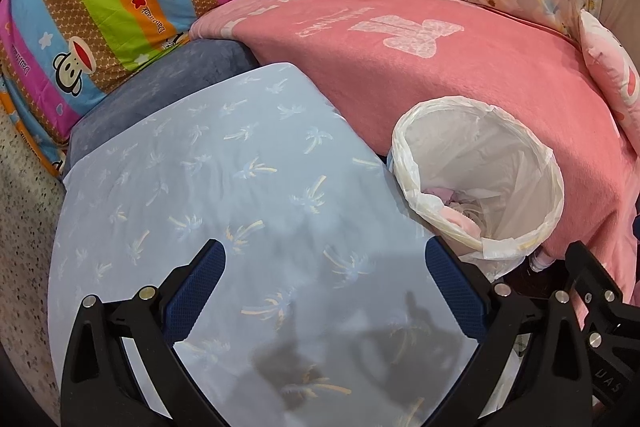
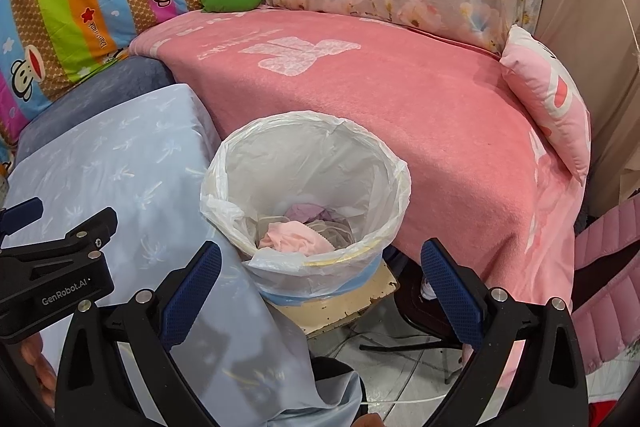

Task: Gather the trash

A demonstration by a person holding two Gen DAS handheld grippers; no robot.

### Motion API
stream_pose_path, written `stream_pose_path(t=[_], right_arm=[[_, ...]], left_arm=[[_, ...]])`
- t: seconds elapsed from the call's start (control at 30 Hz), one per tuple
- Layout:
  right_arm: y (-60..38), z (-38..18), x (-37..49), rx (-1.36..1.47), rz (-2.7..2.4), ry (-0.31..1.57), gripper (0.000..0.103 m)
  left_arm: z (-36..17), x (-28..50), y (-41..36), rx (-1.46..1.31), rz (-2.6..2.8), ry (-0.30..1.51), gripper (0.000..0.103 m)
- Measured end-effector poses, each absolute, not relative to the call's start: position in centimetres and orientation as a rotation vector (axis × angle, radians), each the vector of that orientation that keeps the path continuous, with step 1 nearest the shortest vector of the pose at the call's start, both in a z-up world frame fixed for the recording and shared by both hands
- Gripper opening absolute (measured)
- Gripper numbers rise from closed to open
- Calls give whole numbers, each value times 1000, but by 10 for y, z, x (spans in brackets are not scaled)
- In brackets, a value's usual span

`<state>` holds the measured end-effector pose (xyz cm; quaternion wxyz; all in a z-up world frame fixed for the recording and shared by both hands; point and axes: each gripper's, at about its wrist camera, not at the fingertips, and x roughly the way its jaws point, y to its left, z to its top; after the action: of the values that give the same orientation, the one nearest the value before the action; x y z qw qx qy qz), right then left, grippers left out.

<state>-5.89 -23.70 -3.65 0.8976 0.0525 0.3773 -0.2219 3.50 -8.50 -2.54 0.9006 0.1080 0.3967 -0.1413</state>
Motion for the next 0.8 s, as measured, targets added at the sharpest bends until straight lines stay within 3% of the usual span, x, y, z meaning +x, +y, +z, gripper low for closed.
stream_pose_path(t=[0.8], right_arm=[[-232, -33, -63, 114, -477, 777, 97]], left_arm=[[-25, 30, -88, 233, -294, 825, 96]])
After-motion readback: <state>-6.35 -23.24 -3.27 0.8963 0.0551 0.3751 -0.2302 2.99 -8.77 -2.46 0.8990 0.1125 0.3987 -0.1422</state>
